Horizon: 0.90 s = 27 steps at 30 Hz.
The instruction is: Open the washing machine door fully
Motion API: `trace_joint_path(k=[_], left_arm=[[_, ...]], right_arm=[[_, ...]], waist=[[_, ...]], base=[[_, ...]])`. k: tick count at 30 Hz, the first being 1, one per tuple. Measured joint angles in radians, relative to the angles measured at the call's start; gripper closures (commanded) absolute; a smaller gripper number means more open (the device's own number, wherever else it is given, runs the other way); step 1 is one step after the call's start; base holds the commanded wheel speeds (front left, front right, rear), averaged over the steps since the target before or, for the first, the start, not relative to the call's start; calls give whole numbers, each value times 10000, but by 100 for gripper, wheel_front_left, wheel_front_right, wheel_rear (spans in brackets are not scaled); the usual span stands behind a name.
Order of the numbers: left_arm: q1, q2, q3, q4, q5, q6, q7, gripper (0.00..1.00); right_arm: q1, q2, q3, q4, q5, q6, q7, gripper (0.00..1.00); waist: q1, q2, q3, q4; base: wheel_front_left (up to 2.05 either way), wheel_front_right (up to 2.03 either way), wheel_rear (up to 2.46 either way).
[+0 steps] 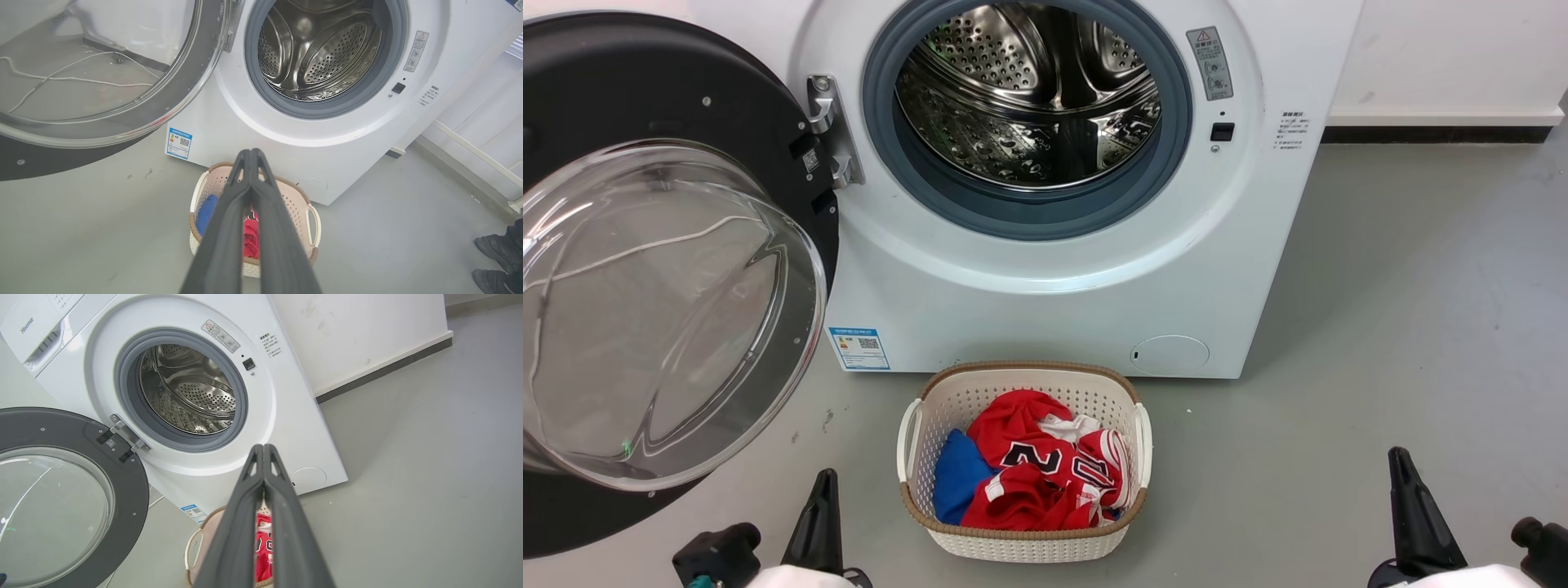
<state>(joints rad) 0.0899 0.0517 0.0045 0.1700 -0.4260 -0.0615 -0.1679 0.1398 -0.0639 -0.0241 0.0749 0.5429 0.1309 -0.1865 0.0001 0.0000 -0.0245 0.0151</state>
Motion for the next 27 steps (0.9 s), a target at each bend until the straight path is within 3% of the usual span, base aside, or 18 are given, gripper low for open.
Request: trace_joint_path(k=[27], left_arm=[[-690, -6, 374, 274, -4190, -196, 995, 100]], right_arm=[[-835, -119, -52, 587, 3994, -2, 848, 100]], waist=[[0, 0, 70, -38]], base=[[0, 0, 0]])
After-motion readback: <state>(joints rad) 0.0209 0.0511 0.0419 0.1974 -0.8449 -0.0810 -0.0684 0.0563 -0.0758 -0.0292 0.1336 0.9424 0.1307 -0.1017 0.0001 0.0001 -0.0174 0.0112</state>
